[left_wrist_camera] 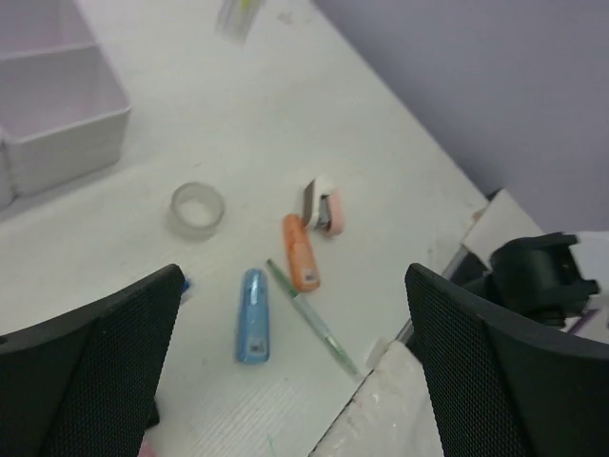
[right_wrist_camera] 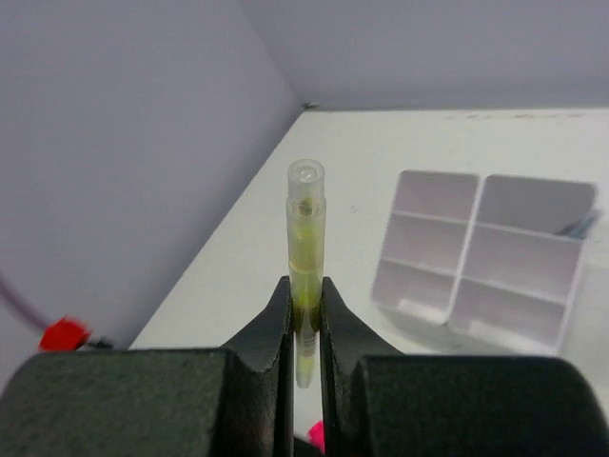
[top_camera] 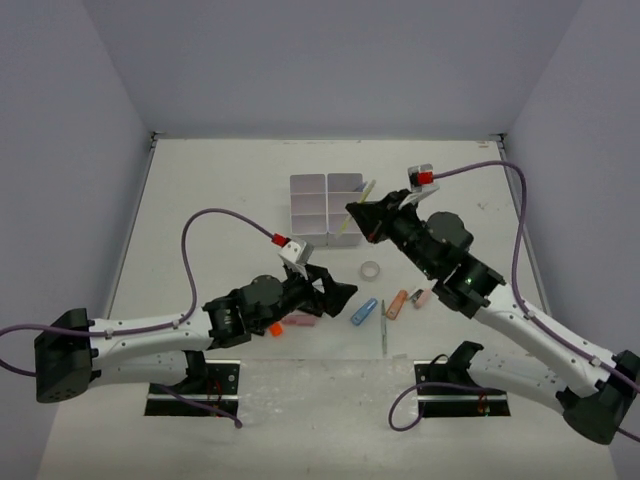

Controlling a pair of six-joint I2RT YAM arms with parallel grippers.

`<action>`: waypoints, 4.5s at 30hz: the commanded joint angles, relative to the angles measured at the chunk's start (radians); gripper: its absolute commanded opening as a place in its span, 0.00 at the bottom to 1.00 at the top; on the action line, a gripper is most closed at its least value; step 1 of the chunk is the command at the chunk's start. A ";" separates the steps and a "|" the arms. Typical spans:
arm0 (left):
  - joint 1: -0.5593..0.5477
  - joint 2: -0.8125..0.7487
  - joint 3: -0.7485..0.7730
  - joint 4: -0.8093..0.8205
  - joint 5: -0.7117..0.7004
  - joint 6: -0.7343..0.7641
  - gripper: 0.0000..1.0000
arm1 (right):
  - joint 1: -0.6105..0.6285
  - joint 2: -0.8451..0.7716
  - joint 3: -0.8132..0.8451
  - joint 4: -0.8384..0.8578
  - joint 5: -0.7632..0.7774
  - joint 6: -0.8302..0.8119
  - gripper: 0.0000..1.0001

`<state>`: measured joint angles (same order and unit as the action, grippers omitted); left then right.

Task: Sort the stationery into containers
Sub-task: Place the pen in the storage box, then pick up the pen from the center of the board.

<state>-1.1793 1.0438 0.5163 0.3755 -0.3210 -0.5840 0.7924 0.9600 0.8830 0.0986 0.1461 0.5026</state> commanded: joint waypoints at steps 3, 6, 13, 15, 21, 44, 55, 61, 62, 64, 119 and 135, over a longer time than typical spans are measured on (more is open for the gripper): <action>0.003 -0.073 0.031 -0.369 -0.175 -0.169 1.00 | -0.141 0.356 0.129 0.255 0.161 -0.151 0.00; 0.001 -0.147 0.004 -0.421 -0.119 -0.186 1.00 | -0.166 0.526 0.218 0.355 0.213 -0.215 0.00; 0.000 -0.316 -0.116 -0.424 -0.028 -0.218 1.00 | -0.190 0.797 0.366 0.461 0.259 -0.282 0.00; 0.000 -0.341 -0.130 -0.452 -0.038 -0.220 1.00 | -0.200 0.841 0.396 0.461 0.259 -0.285 0.00; 0.000 -0.364 -0.145 -0.480 -0.043 -0.221 1.00 | -0.216 0.887 0.413 0.461 0.250 -0.283 0.00; 0.000 -0.331 -0.186 -0.437 -0.054 -0.216 1.00 | -0.228 0.867 0.306 0.497 0.250 -0.260 0.12; 0.000 -0.331 -0.163 -0.472 -0.091 -0.217 1.00 | -0.226 0.712 0.196 0.474 0.237 -0.213 0.59; 0.000 -0.243 -0.087 -0.474 -0.104 -0.191 1.00 | -0.229 0.464 0.160 0.302 0.303 -0.212 0.60; 0.000 -0.223 -0.072 -0.474 -0.101 -0.187 1.00 | -0.232 0.414 0.159 0.251 0.315 -0.209 0.61; 0.000 -0.187 -0.045 -0.468 -0.097 -0.179 1.00 | -0.234 0.342 0.186 0.117 0.316 -0.197 0.61; -0.203 1.057 0.903 -0.930 -0.119 -0.481 0.17 | -0.277 -0.353 0.036 -0.939 0.106 0.005 0.41; -0.249 0.677 0.734 -0.960 -0.261 -0.420 0.00 | -0.277 -0.330 0.042 -0.932 0.035 -0.028 0.51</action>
<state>-1.3961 1.9273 1.2776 -0.5322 -0.4684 -1.0427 0.5163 0.6145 0.9241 -0.8671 0.2102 0.5105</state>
